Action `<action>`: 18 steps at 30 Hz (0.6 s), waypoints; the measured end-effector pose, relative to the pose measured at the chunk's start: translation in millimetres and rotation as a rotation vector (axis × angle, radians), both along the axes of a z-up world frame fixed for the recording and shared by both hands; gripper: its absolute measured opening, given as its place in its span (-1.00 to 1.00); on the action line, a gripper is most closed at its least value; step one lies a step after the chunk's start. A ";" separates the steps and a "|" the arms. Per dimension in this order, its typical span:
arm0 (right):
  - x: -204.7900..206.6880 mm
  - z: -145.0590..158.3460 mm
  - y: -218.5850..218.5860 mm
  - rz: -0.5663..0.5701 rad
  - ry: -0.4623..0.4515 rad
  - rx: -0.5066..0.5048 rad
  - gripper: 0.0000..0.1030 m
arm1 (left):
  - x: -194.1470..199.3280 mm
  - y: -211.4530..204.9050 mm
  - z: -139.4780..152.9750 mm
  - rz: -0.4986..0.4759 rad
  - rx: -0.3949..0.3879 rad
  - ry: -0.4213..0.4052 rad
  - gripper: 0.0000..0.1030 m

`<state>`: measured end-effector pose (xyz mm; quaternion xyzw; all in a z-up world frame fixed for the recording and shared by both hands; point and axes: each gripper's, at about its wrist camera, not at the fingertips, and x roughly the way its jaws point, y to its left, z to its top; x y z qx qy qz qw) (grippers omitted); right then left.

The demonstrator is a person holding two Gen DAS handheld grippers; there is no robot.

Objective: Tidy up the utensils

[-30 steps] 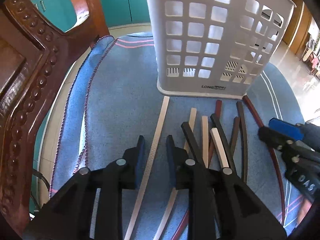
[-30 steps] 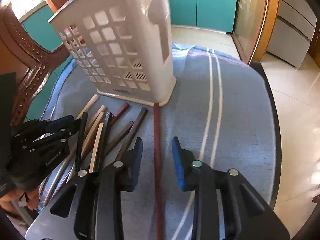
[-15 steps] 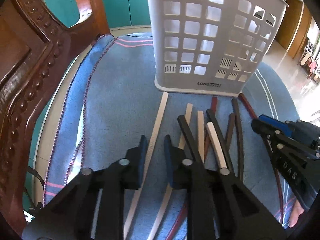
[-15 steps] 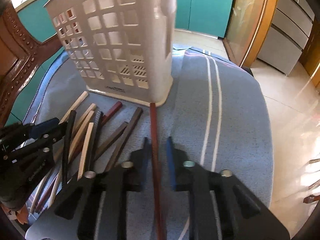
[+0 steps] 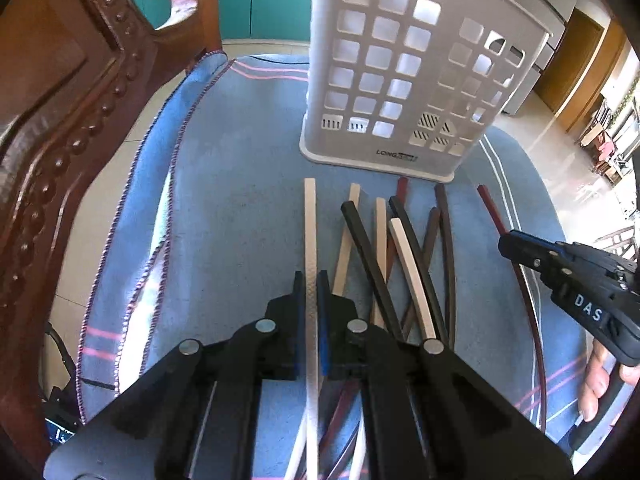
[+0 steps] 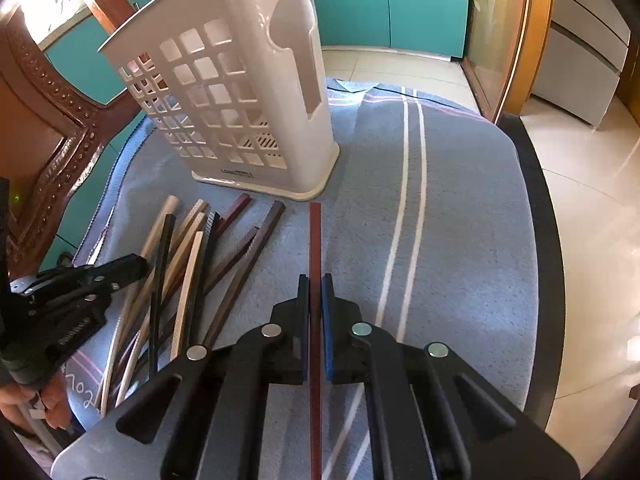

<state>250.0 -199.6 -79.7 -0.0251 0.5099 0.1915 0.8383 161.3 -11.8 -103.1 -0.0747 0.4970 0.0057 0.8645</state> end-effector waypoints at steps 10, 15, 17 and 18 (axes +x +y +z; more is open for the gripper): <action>2.2 -13.1 12.8 -0.016 -0.022 -0.103 -0.48 | 13.3 4.0 -7.7 0.015 0.030 0.021 -0.80; -0.3 -16.7 23.1 -0.006 -0.063 -0.165 -0.40 | 33.4 -5.4 -9.9 0.010 0.120 0.018 -0.73; -0.4 -17.6 23.9 -0.005 -0.067 -0.167 -0.38 | 35.8 -9.7 -9.7 0.018 0.161 0.018 -0.62; -0.5 -18.2 24.4 -0.003 -0.069 -0.169 -0.38 | 36.3 -10.8 -9.4 0.019 0.172 0.019 -0.61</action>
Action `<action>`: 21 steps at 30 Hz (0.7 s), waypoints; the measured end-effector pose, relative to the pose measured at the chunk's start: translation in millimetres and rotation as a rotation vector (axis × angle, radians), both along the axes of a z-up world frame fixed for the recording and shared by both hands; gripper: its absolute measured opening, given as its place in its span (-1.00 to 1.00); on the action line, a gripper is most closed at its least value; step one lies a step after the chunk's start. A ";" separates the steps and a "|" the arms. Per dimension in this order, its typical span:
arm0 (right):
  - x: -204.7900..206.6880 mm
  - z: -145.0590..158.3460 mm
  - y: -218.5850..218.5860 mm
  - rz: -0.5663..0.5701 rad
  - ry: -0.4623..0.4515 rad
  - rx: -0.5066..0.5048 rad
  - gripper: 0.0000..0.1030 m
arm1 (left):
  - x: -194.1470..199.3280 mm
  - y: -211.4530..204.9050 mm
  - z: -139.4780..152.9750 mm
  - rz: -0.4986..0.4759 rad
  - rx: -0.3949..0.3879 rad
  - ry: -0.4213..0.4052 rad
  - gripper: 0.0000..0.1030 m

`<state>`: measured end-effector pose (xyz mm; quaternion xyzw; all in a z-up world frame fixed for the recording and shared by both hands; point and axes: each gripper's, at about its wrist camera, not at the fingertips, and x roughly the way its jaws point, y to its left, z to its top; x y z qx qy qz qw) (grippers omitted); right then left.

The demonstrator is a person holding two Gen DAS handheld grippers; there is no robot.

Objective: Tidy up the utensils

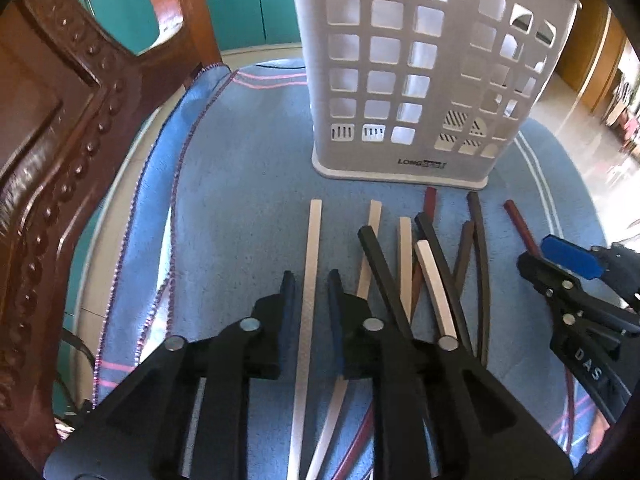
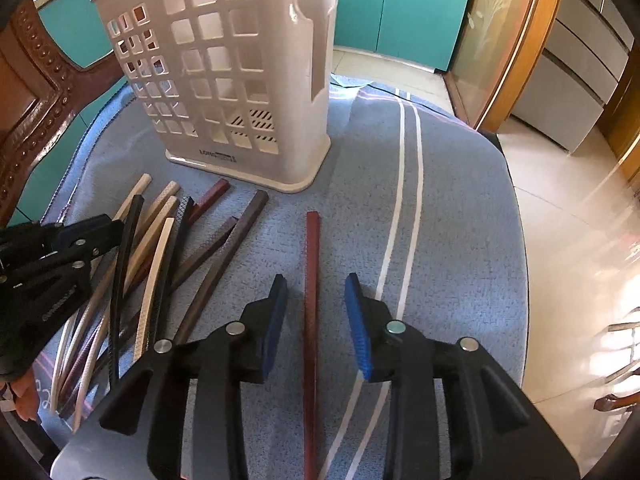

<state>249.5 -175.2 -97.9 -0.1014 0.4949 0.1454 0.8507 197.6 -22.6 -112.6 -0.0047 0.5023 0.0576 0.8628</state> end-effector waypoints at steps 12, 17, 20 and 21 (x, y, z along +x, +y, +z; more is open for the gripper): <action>-7.2 -0.9 1.8 -0.018 -0.015 0.028 -0.69 | 19.9 18.4 -2.8 0.013 -0.053 0.001 -0.76; -0.9 4.8 -9.9 -0.026 0.003 0.085 -0.87 | 15.1 18.4 -4.4 0.010 -0.054 -0.014 -0.87; -1.4 13.6 -18.8 -0.021 -0.008 0.117 -0.87 | 5.0 17.8 1.0 0.019 -0.058 -0.033 -0.87; -3.0 20.4 -23.2 -0.021 -0.018 0.138 -0.87 | 1.5 18.8 5.6 0.022 -0.057 -0.045 -0.87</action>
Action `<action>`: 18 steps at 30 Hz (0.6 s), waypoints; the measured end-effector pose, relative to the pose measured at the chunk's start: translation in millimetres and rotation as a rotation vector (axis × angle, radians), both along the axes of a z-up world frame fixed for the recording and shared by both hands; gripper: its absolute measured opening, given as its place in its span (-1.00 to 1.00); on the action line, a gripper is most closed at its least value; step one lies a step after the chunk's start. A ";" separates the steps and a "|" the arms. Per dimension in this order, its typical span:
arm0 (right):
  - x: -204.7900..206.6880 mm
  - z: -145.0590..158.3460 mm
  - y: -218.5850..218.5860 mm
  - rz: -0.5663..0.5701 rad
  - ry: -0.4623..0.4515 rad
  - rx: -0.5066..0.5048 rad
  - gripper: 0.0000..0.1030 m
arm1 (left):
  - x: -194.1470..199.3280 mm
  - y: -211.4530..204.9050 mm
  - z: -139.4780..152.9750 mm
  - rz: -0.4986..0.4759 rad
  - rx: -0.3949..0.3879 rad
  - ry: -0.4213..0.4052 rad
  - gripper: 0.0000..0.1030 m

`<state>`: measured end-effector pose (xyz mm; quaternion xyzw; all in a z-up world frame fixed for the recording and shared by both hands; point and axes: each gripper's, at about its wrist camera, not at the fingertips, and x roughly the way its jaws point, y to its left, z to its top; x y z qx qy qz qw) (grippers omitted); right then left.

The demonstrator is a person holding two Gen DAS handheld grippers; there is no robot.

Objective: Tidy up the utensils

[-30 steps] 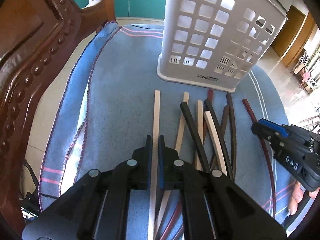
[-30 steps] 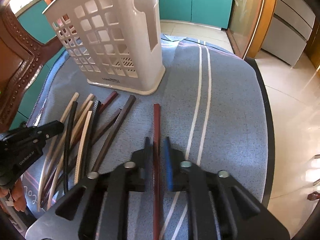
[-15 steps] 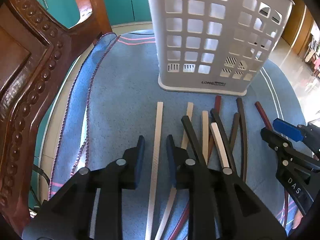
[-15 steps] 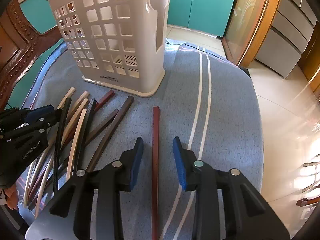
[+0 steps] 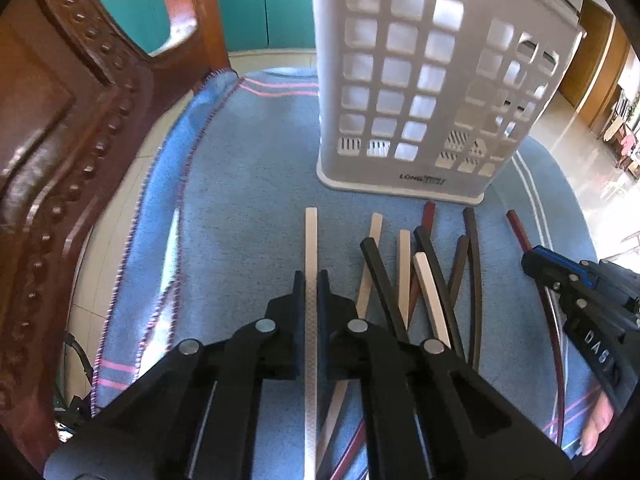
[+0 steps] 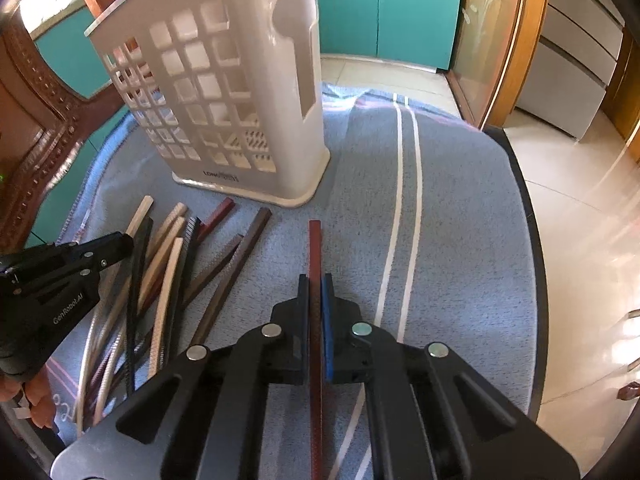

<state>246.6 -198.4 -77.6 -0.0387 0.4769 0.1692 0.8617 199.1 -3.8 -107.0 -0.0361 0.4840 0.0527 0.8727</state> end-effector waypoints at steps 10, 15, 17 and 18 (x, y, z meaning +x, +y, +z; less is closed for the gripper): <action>-35.6 79.6 -30.9 0.088 -0.184 0.214 -0.87 | -64.8 6.7 92.1 0.004 -0.012 -0.263 -0.87; -47.8 128.4 -44.9 0.109 -0.252 0.341 -0.87 | -92.1 11.9 154.8 0.000 -0.043 -0.424 -0.87; -47.1 144.9 -48.4 0.112 -0.269 0.391 -0.87 | -99.7 19.8 177.5 -0.001 -0.066 -0.481 -0.87; -44.7 156.6 -50.5 0.110 -0.284 0.425 -0.87 | -101.8 24.0 187.9 0.001 -0.079 -0.509 -0.87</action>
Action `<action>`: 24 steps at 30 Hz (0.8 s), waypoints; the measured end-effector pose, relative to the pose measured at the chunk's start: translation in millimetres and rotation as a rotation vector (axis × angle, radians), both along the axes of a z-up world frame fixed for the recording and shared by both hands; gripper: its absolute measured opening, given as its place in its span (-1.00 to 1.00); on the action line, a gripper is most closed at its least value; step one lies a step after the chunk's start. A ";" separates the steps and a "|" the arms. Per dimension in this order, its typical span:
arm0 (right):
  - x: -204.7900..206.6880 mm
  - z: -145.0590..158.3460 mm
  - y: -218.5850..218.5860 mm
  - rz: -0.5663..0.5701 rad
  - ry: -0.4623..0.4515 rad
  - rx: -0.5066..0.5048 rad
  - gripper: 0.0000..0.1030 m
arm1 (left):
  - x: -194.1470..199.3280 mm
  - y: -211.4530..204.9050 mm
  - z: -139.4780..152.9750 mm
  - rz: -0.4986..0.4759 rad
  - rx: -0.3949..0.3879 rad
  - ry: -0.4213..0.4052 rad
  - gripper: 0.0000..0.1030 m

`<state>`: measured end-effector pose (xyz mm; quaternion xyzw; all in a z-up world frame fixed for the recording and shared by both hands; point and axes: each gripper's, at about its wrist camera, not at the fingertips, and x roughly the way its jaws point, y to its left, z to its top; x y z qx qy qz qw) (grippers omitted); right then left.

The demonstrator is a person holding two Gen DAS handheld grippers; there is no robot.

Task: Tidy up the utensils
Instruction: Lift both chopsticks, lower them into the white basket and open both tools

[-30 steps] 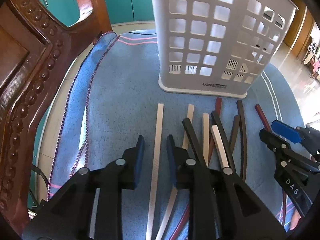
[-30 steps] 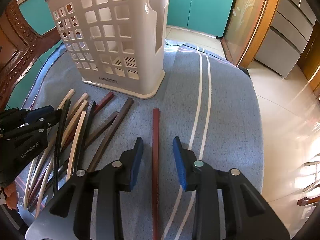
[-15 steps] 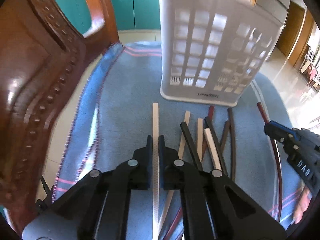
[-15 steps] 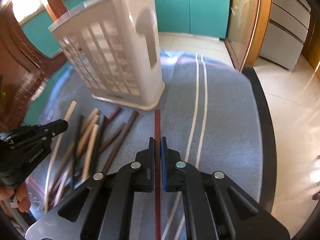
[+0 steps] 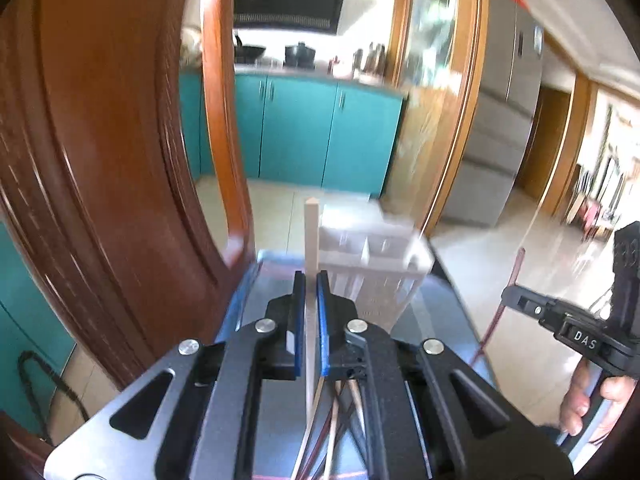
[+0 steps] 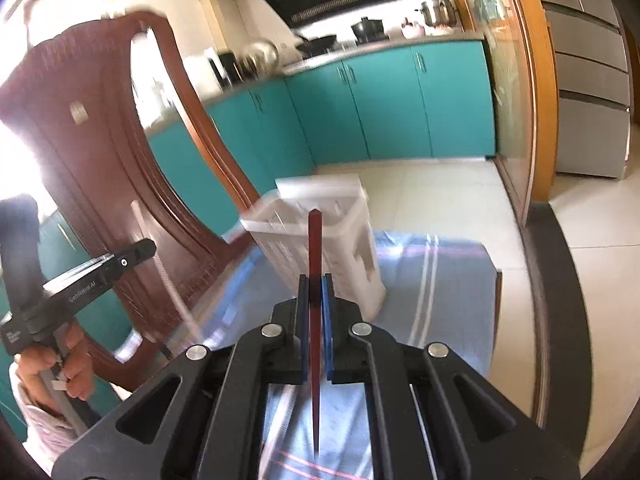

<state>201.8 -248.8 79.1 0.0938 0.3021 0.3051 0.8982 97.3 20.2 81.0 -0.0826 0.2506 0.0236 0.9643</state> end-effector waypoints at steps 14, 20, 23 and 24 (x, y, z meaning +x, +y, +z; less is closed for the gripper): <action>26.8 93.5 -21.0 -0.238 -0.302 0.265 -0.87 | 2.6 45.3 64.7 0.100 -0.265 -0.450 -0.87; 48.2 60.2 8.1 -0.262 -0.276 0.125 -0.87 | 59.4 23.9 30.8 0.124 -0.229 -0.347 -0.87; 49.6 47.2 16.3 -0.249 -0.266 0.075 -0.87 | 88.8 14.2 20.2 0.140 -0.185 -0.302 -0.87; 48.7 44.1 19.1 -0.251 -0.269 0.062 -0.87 | 93.3 11.1 17.8 0.144 -0.166 -0.294 -0.87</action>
